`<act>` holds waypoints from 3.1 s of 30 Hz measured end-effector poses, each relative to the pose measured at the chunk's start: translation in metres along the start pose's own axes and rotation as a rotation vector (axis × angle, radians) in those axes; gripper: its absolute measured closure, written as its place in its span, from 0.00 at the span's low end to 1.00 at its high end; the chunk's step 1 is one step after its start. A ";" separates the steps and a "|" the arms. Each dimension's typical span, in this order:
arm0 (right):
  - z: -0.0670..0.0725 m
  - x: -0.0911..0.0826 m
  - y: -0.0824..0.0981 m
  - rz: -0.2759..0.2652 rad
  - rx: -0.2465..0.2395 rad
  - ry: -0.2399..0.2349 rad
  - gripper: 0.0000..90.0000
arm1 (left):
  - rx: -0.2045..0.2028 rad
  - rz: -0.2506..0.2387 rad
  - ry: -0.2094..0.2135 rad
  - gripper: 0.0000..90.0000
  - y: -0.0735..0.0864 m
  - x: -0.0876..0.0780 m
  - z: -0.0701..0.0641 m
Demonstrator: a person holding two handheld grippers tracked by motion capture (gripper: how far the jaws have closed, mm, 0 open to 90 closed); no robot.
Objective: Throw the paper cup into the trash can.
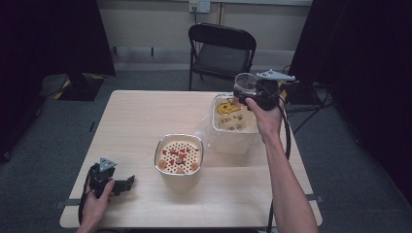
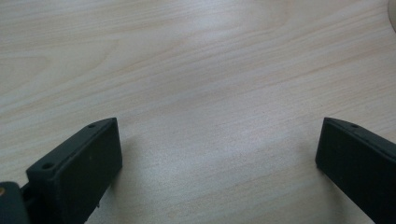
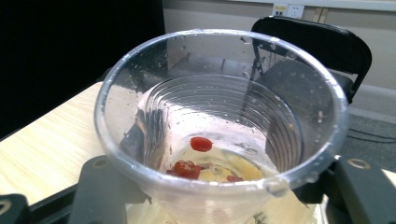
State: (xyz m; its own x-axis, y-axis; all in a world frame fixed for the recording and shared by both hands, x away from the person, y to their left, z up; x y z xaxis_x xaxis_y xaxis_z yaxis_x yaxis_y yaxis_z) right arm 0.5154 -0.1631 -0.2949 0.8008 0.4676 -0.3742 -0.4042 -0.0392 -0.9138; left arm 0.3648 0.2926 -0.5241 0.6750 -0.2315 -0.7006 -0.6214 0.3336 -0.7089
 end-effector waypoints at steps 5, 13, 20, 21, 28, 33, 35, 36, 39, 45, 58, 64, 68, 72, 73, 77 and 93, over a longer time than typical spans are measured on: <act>-0.007 0.005 0.003 0.012 0.021 0.019 0.29 | 0.001 0.000 -0.001 0.00 0.000 0.000 0.000; -0.007 0.011 0.005 0.016 0.035 0.025 0.18 | 0.001 0.000 -0.001 0.00 0.000 0.000 0.000; -0.003 0.006 0.007 0.021 0.025 0.016 0.17 | 0.004 0.001 0.000 0.00 0.000 0.000 0.000; -0.003 0.003 0.010 0.016 0.030 0.010 0.17 | 0.004 0.001 -0.001 0.00 0.000 0.000 0.000; -0.003 -0.016 0.027 0.018 0.021 0.017 0.17 | 0.004 0.001 0.000 0.00 0.000 0.000 0.000; -0.002 -0.032 0.033 0.017 0.006 0.030 0.17 | 0.003 0.001 0.000 0.00 0.000 0.000 0.000; 0.000 -0.039 0.035 0.014 -0.011 0.042 0.17 | 0.004 0.001 0.000 0.00 0.000 0.000 0.000; 0.000 -0.041 0.037 0.017 -0.017 0.041 0.17 | 0.004 0.001 0.000 0.00 0.000 0.000 0.000; -0.001 -0.046 0.044 0.031 -0.025 0.050 0.17 | 0.005 0.001 -0.001 0.00 0.000 0.000 0.000; -0.004 -0.061 0.061 0.039 -0.019 0.056 0.17 | 0.003 0.001 0.000 0.00 0.000 0.000 0.000; -0.002 -0.090 0.098 0.058 -0.009 0.066 0.16 | 0.003 0.001 -0.001 0.00 0.000 0.000 0.000; 0.003 -0.098 0.128 0.089 -0.010 0.059 0.16 | 0.004 0.001 0.000 0.00 0.000 0.000 0.000; 0.003 -0.099 0.140 0.109 -0.010 0.061 0.16 | 0.004 0.001 -0.001 0.00 0.000 0.000 0.000; 0.002 -0.098 0.163 0.148 -0.001 0.057 0.16 | 0.003 0.001 0.000 0.00 0.000 0.000 0.000; 0.001 -0.098 0.166 0.151 0.002 0.057 0.16 | 0.003 0.001 -0.001 0.00 0.000 0.000 0.000; -0.006 -0.092 0.185 0.184 0.032 0.076 0.17 | 0.004 0.001 0.000 0.00 0.000 0.000 0.000; -0.025 -0.068 0.242 0.328 0.080 0.142 0.17 | 0.004 0.001 0.000 0.00 0.000 0.000 0.000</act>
State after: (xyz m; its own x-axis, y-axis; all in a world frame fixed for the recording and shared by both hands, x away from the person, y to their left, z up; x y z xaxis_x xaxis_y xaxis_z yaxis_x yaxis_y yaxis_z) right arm 0.3741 -0.2268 -0.4950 0.6741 0.3143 -0.6684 -0.6784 -0.0946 -0.7286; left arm 0.3652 0.2927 -0.5240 0.6746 -0.2309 -0.7012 -0.6205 0.3371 -0.7080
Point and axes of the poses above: each handheld gripper's, and its own axes: x roughly forward along the jaws, y roughly out of its underside, z roughly to its left, the point moved 3 cm from there along x, roughly forward along the jaws, and after that the axes turned 7 degrees about x, right-handed, at the moved point
